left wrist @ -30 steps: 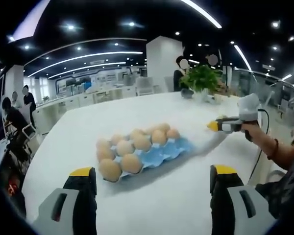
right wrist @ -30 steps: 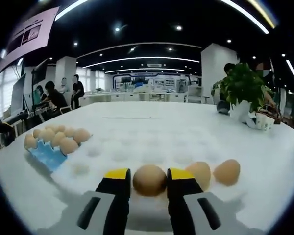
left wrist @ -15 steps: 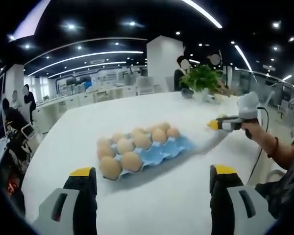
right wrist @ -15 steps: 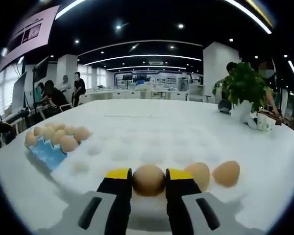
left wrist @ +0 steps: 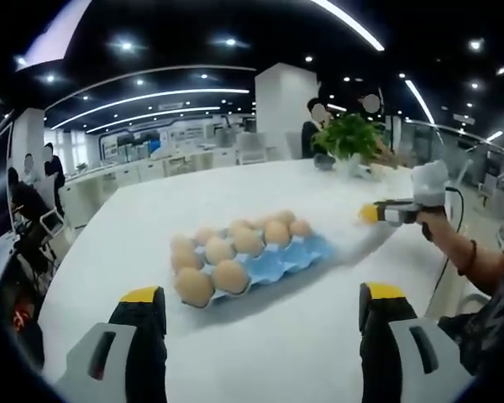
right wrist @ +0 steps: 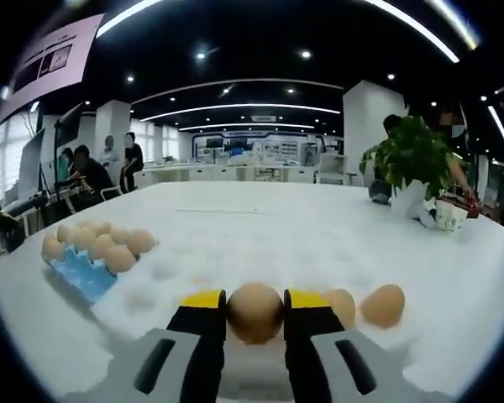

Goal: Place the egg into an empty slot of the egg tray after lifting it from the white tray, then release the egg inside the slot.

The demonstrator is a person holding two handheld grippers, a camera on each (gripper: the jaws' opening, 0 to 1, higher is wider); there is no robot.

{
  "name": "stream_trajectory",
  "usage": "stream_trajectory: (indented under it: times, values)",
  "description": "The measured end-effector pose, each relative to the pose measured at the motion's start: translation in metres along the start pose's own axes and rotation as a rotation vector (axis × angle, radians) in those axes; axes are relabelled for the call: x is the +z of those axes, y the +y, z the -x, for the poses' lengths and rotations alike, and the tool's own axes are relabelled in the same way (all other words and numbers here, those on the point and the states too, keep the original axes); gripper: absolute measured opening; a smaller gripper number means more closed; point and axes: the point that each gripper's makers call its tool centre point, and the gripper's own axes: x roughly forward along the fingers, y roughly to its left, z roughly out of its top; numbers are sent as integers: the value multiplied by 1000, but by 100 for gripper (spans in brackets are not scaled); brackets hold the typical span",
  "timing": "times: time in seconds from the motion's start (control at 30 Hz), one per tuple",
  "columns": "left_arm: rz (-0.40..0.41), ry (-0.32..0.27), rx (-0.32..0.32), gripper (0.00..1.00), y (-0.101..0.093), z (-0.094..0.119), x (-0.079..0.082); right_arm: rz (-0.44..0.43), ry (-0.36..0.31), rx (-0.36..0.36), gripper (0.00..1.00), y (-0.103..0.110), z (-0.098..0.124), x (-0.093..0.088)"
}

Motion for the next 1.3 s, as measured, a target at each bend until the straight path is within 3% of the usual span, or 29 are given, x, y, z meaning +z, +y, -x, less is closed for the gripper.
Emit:
stream_trajectory:
  times: [0.07,0.2,0.43,0.77,0.87,1.3]
  values:
    - [-2,3,-1,97,0,-1,-1,-5,-44,20,27,4,0,12]
    - [-3,1,-6,97,-2,-1,0,-23,-54,54,27,12,-6,19]
    - [-2,3,1,97,0,0,0,18,-43,57,27,16,-11,15]
    - [-9,-5,-3,97,-1,-1,3,68,71,29,29,9,-13,1]
    - [-7,1,-1,97,0,-1,2,-13,52,29,29,7,-13,1]
    - [-12,7,-2,97,1,-1,1,1,33,20,29,6,-11,5]
